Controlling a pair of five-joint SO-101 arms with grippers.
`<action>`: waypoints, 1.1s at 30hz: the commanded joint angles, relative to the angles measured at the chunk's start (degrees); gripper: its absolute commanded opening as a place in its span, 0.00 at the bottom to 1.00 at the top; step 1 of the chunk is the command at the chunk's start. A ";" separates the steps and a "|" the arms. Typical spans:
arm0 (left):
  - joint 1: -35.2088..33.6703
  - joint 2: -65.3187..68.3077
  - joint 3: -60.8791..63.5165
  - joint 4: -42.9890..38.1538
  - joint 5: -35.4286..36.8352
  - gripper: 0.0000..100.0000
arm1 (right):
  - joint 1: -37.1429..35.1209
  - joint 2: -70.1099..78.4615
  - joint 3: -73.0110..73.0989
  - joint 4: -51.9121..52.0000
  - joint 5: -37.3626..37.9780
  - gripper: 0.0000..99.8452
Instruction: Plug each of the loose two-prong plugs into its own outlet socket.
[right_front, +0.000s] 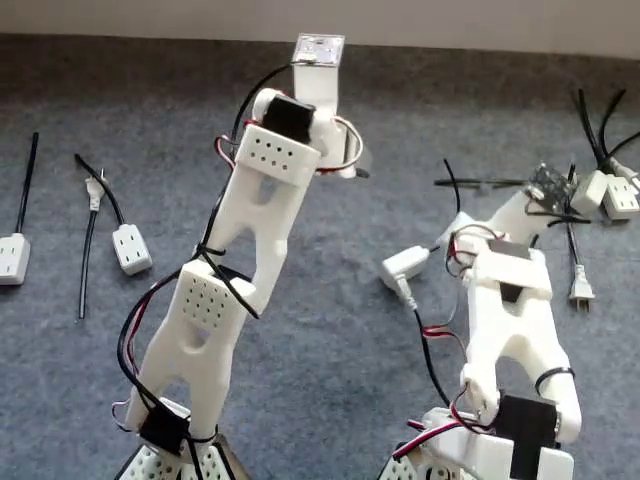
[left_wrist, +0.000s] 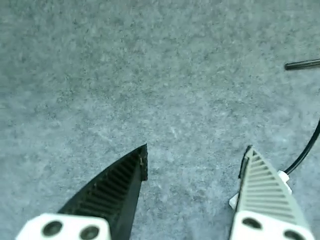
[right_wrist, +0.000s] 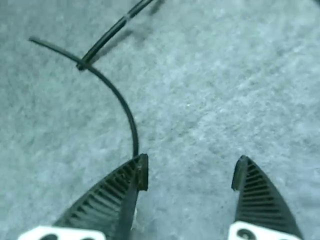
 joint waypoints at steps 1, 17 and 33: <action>-4.53 -3.56 -0.13 0.18 5.36 0.30 | -5.14 2.77 -15.43 14.81 -1.41 0.28; -8.66 -7.08 2.33 0.26 6.77 0.30 | -17.63 27.30 -46.55 41.89 -16.62 0.28; -8.84 -6.81 2.68 0.18 6.77 0.30 | -17.36 39.60 -52.18 40.57 -13.10 0.10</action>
